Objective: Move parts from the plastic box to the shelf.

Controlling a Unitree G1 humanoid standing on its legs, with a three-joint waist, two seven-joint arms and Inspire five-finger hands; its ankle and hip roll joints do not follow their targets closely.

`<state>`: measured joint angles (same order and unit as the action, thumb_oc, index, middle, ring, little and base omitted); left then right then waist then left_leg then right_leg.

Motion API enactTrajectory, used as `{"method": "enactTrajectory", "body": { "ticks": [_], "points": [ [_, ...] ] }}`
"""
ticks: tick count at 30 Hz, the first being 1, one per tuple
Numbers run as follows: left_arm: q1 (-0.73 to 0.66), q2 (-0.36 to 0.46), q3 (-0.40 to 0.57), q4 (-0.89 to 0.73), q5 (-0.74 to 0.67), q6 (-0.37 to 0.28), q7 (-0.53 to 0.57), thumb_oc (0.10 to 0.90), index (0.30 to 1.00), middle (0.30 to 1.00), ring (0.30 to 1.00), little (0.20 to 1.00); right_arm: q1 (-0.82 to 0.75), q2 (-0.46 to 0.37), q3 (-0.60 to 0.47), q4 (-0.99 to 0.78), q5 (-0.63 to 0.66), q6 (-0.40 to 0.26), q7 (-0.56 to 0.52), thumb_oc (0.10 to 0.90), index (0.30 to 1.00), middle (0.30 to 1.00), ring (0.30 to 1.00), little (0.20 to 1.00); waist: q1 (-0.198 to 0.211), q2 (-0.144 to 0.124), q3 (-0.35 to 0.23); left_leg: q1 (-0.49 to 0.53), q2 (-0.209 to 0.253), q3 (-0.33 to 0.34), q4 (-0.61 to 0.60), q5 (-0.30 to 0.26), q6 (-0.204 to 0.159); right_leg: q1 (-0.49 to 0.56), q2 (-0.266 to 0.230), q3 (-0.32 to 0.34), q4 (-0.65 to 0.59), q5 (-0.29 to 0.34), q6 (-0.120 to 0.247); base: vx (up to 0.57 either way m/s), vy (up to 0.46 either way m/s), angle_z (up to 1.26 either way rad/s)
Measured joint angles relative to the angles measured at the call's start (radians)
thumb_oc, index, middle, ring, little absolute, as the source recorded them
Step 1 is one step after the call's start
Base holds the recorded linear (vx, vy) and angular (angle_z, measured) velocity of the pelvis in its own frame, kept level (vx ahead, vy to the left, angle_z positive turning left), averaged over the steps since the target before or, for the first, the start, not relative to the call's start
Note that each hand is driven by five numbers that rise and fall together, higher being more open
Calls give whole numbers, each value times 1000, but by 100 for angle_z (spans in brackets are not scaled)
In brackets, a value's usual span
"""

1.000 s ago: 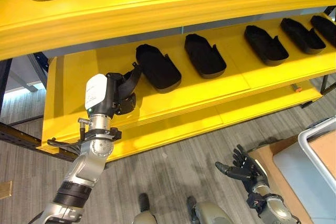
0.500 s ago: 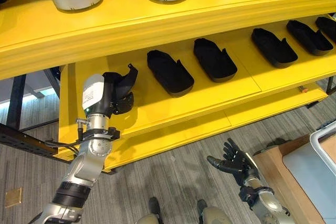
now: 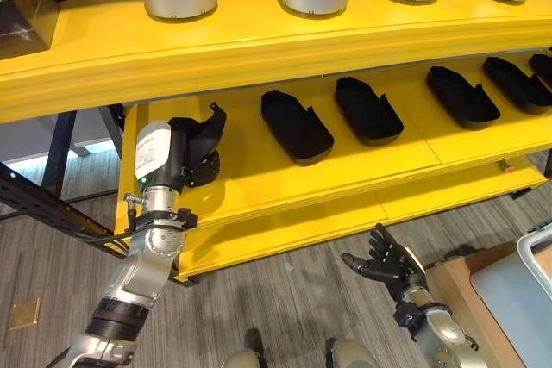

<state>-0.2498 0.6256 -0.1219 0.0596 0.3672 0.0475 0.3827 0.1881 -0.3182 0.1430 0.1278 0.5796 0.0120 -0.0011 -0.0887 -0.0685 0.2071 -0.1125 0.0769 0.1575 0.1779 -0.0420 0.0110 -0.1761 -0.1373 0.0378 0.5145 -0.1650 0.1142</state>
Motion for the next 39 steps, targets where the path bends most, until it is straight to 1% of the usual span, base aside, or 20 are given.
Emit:
{"method": "enactTrajectory", "body": {
  "ticks": [1, 2, 3, 4, 5, 6, 7, 8, 9, 10, 11, 13, 15, 17, 21, 24, 26, 30, 35, 39],
  "points": [
    [5, 7, 0, 1, 1, 4, 0, 400, 300, 300, 300, 300, 1, -1, 3, 2, 0, 0, 0, 900, 1000, 1000, 1000, 1000, 6, 2, 1, 12, 6, 12, -8, -1, 3, -21, -20, -30, 14, -24, -4, 77, -70, -35],
    [7, 18, 0, 1, 1, 11, 0, 400, 300, 300, 300, 300, 0, -2, 6, 2, 0, 0, 0, 900, 1000, 1000, 1000, 1000, 11, 8, 3, 17, 8, 21, -6, -2, 4, -22, -59, -51, -34, -23, 0, 145, -144, -41],
    [8, 41, 6, 2, 2, 17, 0, 400, 300, 300, 300, 300, -5, -1, 11, 2, -1, 0, -2, 900, 1000, 1000, 1000, 1000, 13, 11, 6, 19, 12, 32, -5, -6, 2, -28, -125, -84, -112, -13, 10, 101, -122, -45],
    [15, 58, 15, 10, 4, 18, 0, 400, 300, 300, 300, 300, -10, -1, 21, 5, -3, 0, -5, 900, 1000, 1000, 1000, 1000, 24, 4, 2, 29, 18, 56, -7, -6, -4, -20, -173, -138, -184, 1, 22, 91, -100, -43],
    [30, 78, 21, 13, 13, 19, 0, 400, 300, 300, 300, 300, -4, 1, 32, 3, -10, -1, -5, 900, 1000, 1000, 1000, 1000, 28, -1, 2, 42, 21, 62, -2, -7, -16, -3, -204, -156, -259, 39, 37, 89, -152, -24],
    [44, 90, 33, 14, 25, 20, 0, 400, 300, 300, 300, 300, 10, 7, 41, 5, -10, -1, -4, 900, 1000, 1000, 1000, 1000, 23, -15, 2, 55, 22, 56, 7, -16, -32, 31, -226, -161, -309, 90, 50, 90, -156, -2],
    [51, 93, 42, 14, 43, 20, 0, 400, 300, 300, 300, 300, 16, 7, 49, 9, -12, 3, -3, 900, 1000, 1000, 1000, 1000, 24, -27, -1, 64, 24, 53, 6, -17, -46, 52, -222, -153, -322, 108, 59, 117, -180, 32],
    [56, 91, 49, 13, 51, 20, 1, 400, 300, 300, 300, 300, 31, 8, 46, 10, -25, 9, 2, 900, 1000, 1000, 1000, 1000, 28, -32, -5, 59, 37, 29, 10, -14, -72, 74, -186, -126, -351, 174, 84, 60, -56, 40],
    [67, 91, 49, 12, 53, 20, 1, 400, 300, 300, 300, 300, 32, 4, 43, 16, -27, 10, 1, 900, 1000, 1000, 1000, 1000, 26, -15, -5, 61, 59, 13, -1, -8, -85, 74, -172, -139, -342, 178, 90, 122, -122, 29],
    [95, 96, 49, 9, 61, 18, 0, 400, 300, 300, 300, 300, 32, -9, 36, 25, -27, 12, 5, 900, 1000, 1000, 1000, 1000, 29, 8, -15, 72, 87, 14, -28, 4, -94, 69, -139, -153, -338, 168, 73, 88, -108, 7],
    [112, 96, 50, 9, 77, 16, -1, 400, 300, 300, 300, 300, 31, -19, 21, 33, -27, 12, 5, 900, 1000, 1000, 1000, 1000, 32, 27, -21, 77, 111, 8, -50, 11, -91, 68, -110, -156, -331, 157, 57, 87, -108, -5],
    [124, 97, 50, 10, 82, 16, -5, 400, 300, 300, 300, 300, 31, -30, -14, 35, -27, 12, 4, 900, 1000, 1000, 1000, 1000, 30, 40, -21, 97, 129, 8, -75, 26, -93, 60, -93, -163, -301, 143, 43, 25, -24, -1],
    [132, 104, 50, 11, 90, 17, -20, 400, 300, 300, 300, 300, 31, -53, -42, 36, -27, 12, 4, 900, 1000, 1000, 1000, 1000, 8, 45, -23, 101, 131, 8, -82, 36, -108, 47, -92, -163, -262, 117, 40, 18, -16, 0],
    [132, 104, 50, 12, 96, 16, -25, 400, 300, 300, 300, 300, 31, -56, -58, 37, -27, 12, 3, 900, 1000, 1000, 1000, 1000, 3, 45, -23, 103, 127, 18, -82, 37, -112, 43, -91, -162, -251, 114, 42, 7, -6, -4],
    [129, 151, 50, 50, 130, 10, -37, 400, 300, 300, 300, 300, 30, -44, -40, 39, -27, 12, 6, 900, 1000, 1000, 1000, 1000, -4, 46, -23, 108, 123, 31, -82, 36, -114, 40, -96, -154, -252, 110, 46, 13, -10, -7],
    [121, 156, 50, 93, 135, 13, -40, 400, 300, 300, 300, 300, 30, -41, -31, 44, -27, 13, 17, 900, 1000, 1000, 1000, 1000, -16, 49, -22, 109, 120, 31, -84, 32, -118, 40, -100, -154, -249, 106, 49, 0, 0, 0],
    [116, 159, 49, 116, 158, 13, -42, 400, 300, 300, 300, 300, 31, -41, -31, 46, -27, 13, 17, 900, 1000, 1000, 1000, 1000, -17, 50, -22, 109, 120, 32, -84, 27, -124, 38, -101, -153, -246, 104, 51, 0, 0, 0],
    [95, 230, 28, 195, 198, 9, -51, 400, 300, 300, 300, 300, 31, -42, -31, 48, -27, 13, 19, 900, 1000, 1000, 1000, 1000, -19, 51, -23, 85, 114, 33, -78, 28, -130, 0, -105, -135, -226, 103, 50, 6, 17, -6],
    [76, 257, 27, 266, 230, 12, -61, 400, 300, 300, 300, 300, 38, -42, -31, 49, -27, 12, 23, 900, 1000, 1000, 1000, 1000, -21, 52, -23, 62, 115, 36, -69, 29, -132, -31, -104, -127, -215, 104, 50, -1, 12, -3],
    [76, 258, 27, 293, 238, 15, -64, 400, 300, 300, 300, 300, 37, -43, -32, 49, -27, 9, 23, 900, 1000, 1000, 1000, 1000, -19, 51, -23, 43, 118, 33, -60, 26, -131, -45, -103, -127, -212, 104, 49, 0, 0, 0]
  ]
}}
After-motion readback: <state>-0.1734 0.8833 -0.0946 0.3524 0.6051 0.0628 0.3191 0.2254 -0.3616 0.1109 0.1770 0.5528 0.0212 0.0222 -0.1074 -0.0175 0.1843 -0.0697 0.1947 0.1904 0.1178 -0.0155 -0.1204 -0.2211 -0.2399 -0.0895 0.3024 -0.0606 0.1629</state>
